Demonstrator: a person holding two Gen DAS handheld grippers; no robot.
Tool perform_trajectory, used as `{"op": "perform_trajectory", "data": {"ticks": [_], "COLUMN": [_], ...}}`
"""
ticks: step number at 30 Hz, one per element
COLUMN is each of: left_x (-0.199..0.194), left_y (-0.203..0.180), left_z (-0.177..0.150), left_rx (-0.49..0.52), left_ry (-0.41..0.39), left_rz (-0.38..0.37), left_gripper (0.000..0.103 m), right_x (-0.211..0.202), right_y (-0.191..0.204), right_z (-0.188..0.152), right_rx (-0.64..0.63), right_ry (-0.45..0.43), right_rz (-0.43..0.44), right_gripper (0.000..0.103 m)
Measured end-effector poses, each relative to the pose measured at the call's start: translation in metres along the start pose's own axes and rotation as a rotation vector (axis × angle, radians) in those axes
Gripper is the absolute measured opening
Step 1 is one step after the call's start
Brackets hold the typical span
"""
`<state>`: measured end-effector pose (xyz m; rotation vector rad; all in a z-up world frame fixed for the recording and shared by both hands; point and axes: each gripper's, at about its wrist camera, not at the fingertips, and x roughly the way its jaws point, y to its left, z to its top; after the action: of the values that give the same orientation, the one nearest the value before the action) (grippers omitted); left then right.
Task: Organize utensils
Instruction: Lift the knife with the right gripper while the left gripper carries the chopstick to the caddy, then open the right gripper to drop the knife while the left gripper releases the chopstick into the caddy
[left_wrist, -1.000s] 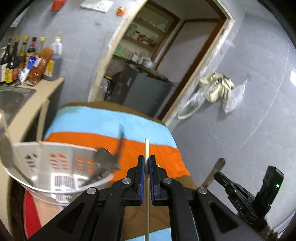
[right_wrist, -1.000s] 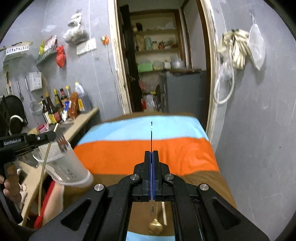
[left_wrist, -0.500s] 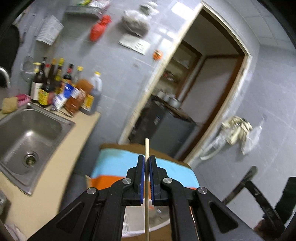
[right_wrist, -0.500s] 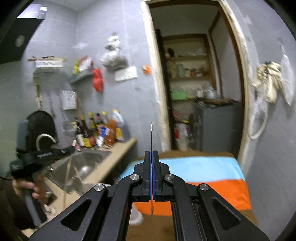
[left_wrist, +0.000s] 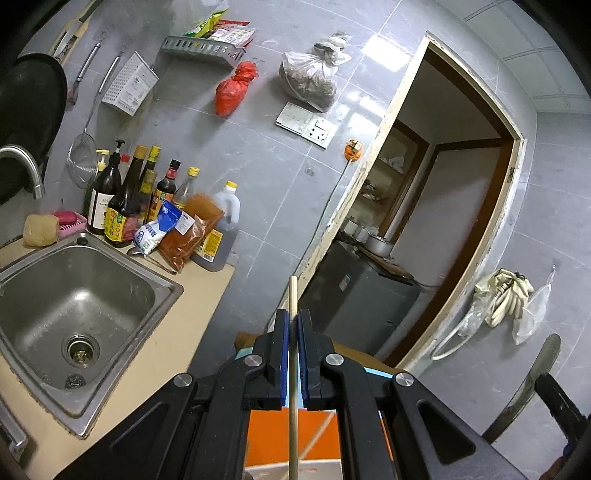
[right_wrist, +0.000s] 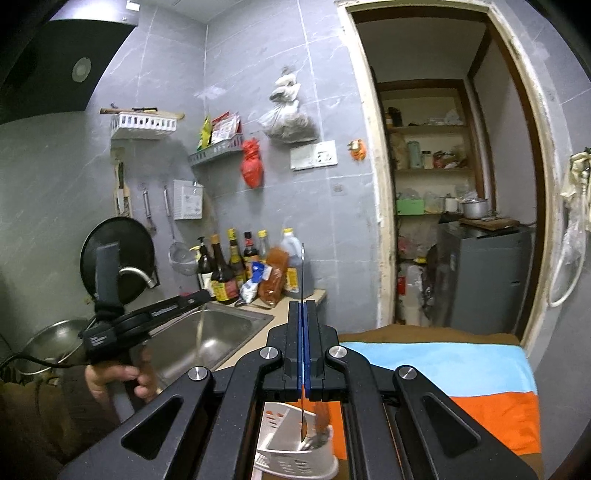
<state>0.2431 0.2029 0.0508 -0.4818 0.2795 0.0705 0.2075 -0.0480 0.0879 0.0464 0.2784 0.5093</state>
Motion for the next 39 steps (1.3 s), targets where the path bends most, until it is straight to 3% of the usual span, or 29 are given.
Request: {"op": "perform_trajectory", "data": {"ticks": [19, 28, 35, 37, 38, 39], "left_x": [0.034, 0.037, 0.023, 0.018, 0.016, 0.012], "left_y": [0.0, -0.001, -0.001, -0.004, -0.006, -0.01], "left_z": [-0.026, -0.037, -0.038, -0.036, -0.035, -0.034], "left_rx": [0.068, 0.088, 0.089, 0.094, 0.097, 0.103], "left_ry": [-0.008, 0.124, 0.178, 0.182, 0.182, 0.179], "left_rz": [0.047, 0.032, 0.018, 0.016, 0.013, 0.003], "left_gripper": [0.005, 0.005, 0.009, 0.011, 0.015, 0.018], "right_x": [0.076, 0.072, 0.047, 0.037, 0.031, 0.028], "right_y": [0.005, 0.007, 0.007, 0.005, 0.003, 0.001], "right_z": [-0.059, -0.065, -0.053, -0.047, -0.044, -0.04], "right_rx": [0.045, 0.041, 0.032, 0.03, 0.031, 0.033], "right_ry": [0.148, 0.209, 0.17, 0.153, 0.141, 0.132], "right_rz": [0.005, -0.018, -0.066, -0.095, -0.11, -0.119], "right_gripper": [0.001, 0.001, 0.002, 0.01, 0.025, 0.034]}}
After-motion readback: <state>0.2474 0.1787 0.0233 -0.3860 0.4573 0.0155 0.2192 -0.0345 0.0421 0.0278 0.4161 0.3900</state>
